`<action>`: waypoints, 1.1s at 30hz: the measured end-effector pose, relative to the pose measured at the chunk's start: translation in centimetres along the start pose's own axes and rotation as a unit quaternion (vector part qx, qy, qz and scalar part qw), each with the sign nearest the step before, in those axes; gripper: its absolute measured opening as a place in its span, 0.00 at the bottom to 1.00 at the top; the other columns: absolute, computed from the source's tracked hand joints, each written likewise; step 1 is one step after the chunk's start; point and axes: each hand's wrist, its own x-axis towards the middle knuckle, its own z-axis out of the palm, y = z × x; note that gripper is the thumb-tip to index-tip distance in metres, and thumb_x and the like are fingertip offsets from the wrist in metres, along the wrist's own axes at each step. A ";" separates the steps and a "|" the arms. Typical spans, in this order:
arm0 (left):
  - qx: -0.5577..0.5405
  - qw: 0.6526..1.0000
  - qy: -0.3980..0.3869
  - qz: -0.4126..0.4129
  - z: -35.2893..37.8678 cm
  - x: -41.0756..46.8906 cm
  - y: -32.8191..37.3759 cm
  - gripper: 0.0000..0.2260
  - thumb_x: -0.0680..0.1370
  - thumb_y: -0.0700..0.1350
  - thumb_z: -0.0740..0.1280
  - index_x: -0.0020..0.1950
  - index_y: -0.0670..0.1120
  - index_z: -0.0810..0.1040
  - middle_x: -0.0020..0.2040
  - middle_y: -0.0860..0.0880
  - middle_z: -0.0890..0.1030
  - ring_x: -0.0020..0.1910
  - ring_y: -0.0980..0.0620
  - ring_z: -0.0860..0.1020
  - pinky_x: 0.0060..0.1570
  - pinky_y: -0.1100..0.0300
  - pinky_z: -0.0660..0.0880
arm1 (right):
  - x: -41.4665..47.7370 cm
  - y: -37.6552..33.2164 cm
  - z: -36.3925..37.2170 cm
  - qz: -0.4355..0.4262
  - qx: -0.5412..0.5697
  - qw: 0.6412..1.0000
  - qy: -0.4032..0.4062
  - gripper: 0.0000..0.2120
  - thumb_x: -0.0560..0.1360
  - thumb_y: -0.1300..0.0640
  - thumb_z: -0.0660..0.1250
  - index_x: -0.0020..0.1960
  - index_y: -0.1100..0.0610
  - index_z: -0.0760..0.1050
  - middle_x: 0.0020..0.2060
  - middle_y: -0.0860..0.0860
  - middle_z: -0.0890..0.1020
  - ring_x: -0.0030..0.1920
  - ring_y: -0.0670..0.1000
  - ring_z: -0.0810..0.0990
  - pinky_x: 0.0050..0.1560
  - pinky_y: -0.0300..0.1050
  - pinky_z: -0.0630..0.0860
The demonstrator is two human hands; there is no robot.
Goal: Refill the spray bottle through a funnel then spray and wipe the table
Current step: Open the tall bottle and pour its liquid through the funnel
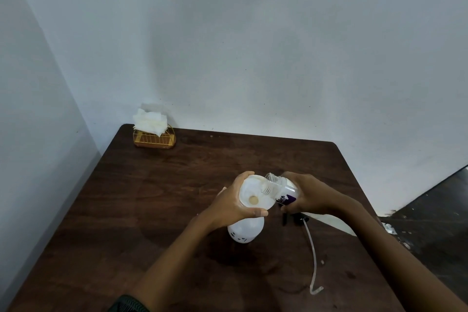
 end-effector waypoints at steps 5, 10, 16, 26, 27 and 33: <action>0.000 1.000 -0.001 -0.001 -0.1 -0.1 0.1 0.46 0.58 0.68 0.73 0.71 0.63 0.56 0.66 0.61 0.66 0.68 0.54 0.67 0.68 0.44 0.66 | 0.0 -0.1 -0.1 0.001 0.002 1.000 -0.002 0.22 0.64 0.53 0.76 0.55 0.51 0.72 0.47 0.48 0.79 0.45 0.48 0.79 0.46 0.47 0.79; 0.003 1.000 -0.003 -0.002 0.0 -0.1 -0.1 0.45 0.58 0.68 0.73 0.70 0.64 0.55 0.67 0.62 0.65 0.69 0.54 0.66 0.70 0.43 0.63 | -0.1 -0.2 -0.1 0.001 0.001 1.000 0.000 0.23 0.64 0.53 0.75 0.55 0.51 0.72 0.47 0.49 0.80 0.45 0.49 0.79 0.48 0.51 0.79; 0.001 1.000 -0.001 -0.001 -0.1 0.0 0.1 0.45 0.59 0.68 0.73 0.71 0.63 0.55 0.68 0.61 0.65 0.69 0.54 0.66 0.70 0.43 0.63 | -0.2 -0.3 -0.2 0.004 -0.002 1.000 -0.003 0.22 0.63 0.53 0.75 0.55 0.51 0.72 0.47 0.48 0.80 0.44 0.49 0.79 0.47 0.50 0.79; 0.000 1.000 -0.003 -0.003 -0.1 -0.1 0.1 0.45 0.58 0.68 0.73 0.70 0.64 0.55 0.67 0.62 0.66 0.69 0.53 0.66 0.70 0.43 0.63 | -0.1 -0.3 -0.2 0.008 -0.002 1.000 -0.007 0.22 0.63 0.52 0.75 0.54 0.50 0.72 0.46 0.48 0.80 0.44 0.49 0.79 0.47 0.51 0.79; 0.000 1.000 -0.003 -0.003 -0.1 -0.1 0.1 0.45 0.58 0.68 0.73 0.70 0.64 0.55 0.67 0.62 0.66 0.69 0.53 0.66 0.70 0.43 0.63 | -0.1 -0.3 -0.2 0.009 -0.003 1.000 -0.006 0.22 0.63 0.52 0.75 0.54 0.50 0.72 0.46 0.48 0.80 0.44 0.49 0.79 0.48 0.51 0.79; -0.001 1.000 -0.002 -0.005 -0.1 -0.1 0.1 0.46 0.58 0.69 0.73 0.71 0.64 0.55 0.68 0.60 0.66 0.69 0.53 0.66 0.70 0.43 0.63 | -0.1 -0.4 -0.1 0.008 -0.001 1.000 -0.004 0.21 0.63 0.53 0.76 0.53 0.50 0.72 0.45 0.47 0.80 0.43 0.48 0.79 0.45 0.48 0.78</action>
